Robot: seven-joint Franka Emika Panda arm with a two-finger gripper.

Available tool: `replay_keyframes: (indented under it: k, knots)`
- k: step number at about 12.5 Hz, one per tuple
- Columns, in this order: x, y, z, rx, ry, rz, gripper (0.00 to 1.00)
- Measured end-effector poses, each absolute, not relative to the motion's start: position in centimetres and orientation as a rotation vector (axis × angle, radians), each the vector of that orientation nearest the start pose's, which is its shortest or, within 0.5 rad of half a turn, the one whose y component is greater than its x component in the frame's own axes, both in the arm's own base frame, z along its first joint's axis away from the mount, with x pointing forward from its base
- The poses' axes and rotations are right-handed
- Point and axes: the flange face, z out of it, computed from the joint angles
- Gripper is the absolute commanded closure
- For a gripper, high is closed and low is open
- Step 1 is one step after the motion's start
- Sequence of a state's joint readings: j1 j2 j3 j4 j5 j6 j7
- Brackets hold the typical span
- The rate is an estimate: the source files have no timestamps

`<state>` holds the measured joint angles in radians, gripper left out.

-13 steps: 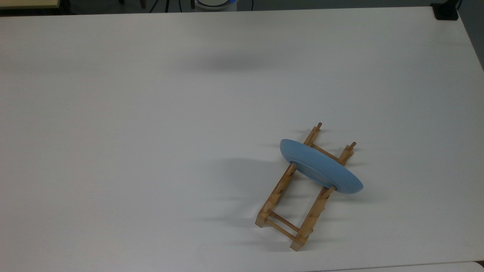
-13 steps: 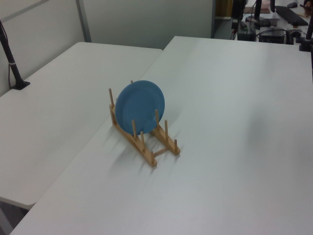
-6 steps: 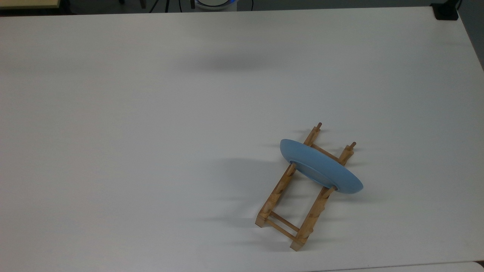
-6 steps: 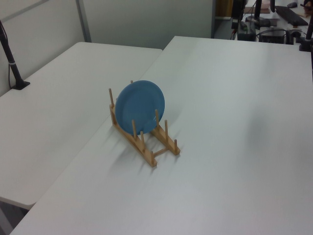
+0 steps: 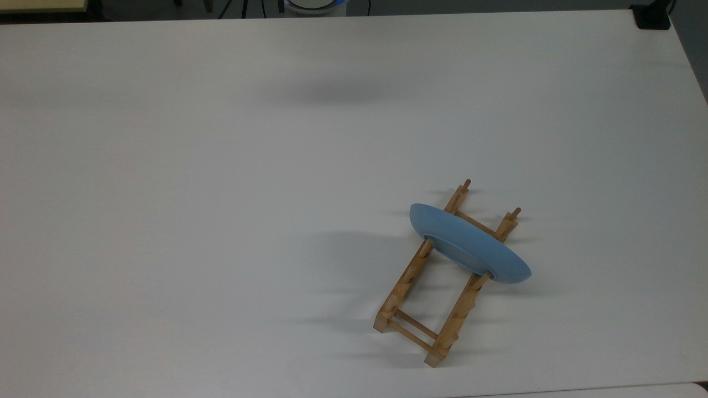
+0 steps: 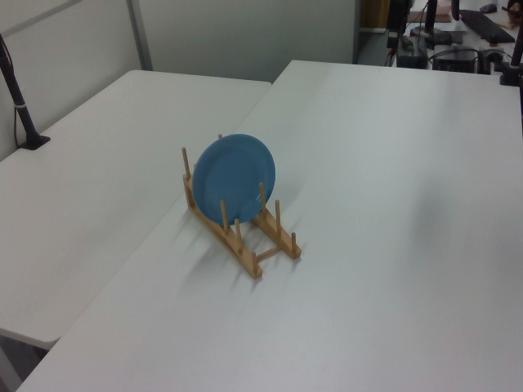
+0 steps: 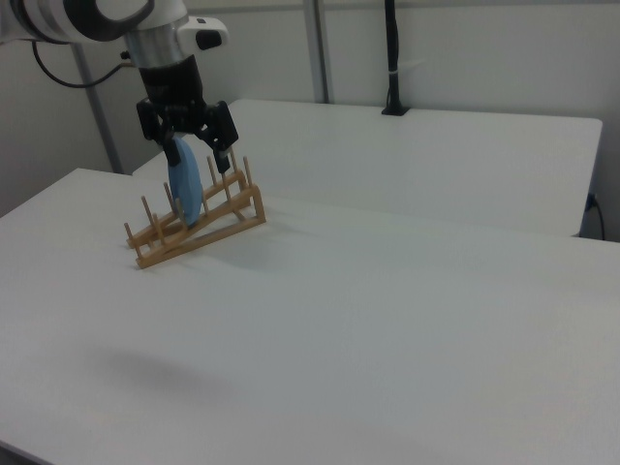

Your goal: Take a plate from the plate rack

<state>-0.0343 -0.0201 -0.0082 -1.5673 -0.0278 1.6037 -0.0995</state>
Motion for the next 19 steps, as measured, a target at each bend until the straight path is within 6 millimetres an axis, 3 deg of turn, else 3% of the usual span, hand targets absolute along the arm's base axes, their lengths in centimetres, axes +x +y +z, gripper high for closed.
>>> replay_keyframes:
  k: [4,9,15,17,19]
  knots:
    - [55.2,-2.6,63.9,-3.17,-0.131,-0.083,0.0]
    - [56.3,-1.8,62.1,-3.153,-0.364,-0.047,0.0]
    - [61.8,4.6,59.1,-3.141,-0.529,-0.144,0.0]
    - [63.4,6.3,59.3,-3.134,-0.533,-0.272,0.0]
    - [64.9,9.0,59.6,-3.112,-0.429,-0.463,0.01]
